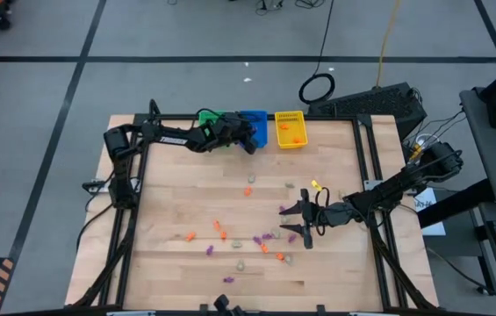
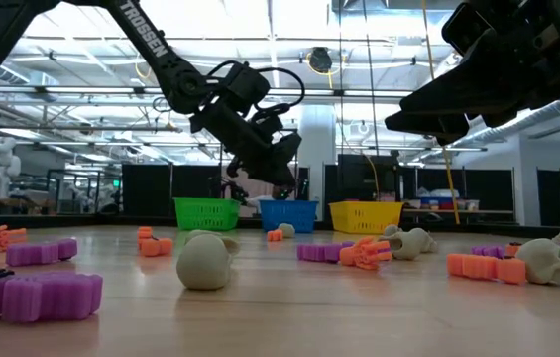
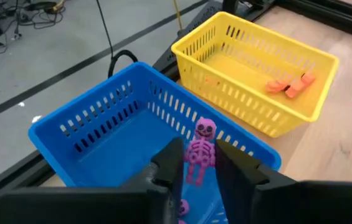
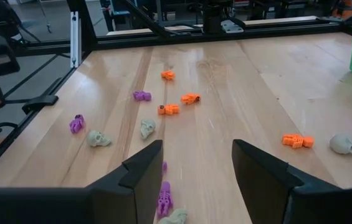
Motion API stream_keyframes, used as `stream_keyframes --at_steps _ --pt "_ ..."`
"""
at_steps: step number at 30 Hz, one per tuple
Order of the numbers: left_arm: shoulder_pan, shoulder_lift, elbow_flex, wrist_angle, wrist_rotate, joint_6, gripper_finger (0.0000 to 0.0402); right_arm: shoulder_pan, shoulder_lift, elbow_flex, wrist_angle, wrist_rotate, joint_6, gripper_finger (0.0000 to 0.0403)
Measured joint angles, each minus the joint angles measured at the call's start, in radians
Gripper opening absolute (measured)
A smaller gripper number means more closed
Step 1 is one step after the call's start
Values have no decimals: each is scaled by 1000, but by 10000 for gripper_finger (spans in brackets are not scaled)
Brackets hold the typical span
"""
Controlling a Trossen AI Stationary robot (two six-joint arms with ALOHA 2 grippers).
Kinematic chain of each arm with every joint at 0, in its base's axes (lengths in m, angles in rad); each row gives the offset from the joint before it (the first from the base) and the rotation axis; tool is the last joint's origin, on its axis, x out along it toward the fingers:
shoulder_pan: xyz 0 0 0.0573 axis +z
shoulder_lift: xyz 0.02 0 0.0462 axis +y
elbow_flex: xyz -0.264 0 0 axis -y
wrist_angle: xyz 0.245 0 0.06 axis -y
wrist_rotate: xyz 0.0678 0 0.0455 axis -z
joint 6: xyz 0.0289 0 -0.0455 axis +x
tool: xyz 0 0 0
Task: Sort Halloween decoration
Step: Put the purple skeleton toy into the blue bin, then put the gray skull toy into the green bin
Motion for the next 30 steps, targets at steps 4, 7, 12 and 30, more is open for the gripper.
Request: stream_keyframes --at_steps 4,7,12,30 --pt "0 0 0 -7 -7 0 160 0 0 0 0 0 0 180" --pt "0 -3 0 -9 -16 -1 212 0 0 0 0 0 0 180" --pt "-10 -87 0 -134 60 -53 265 0 0 0 -7 -1 -2 180" --pt "-474 -223 -3 -468 -226 -75 274 0 0 0 -29 0 34 180"
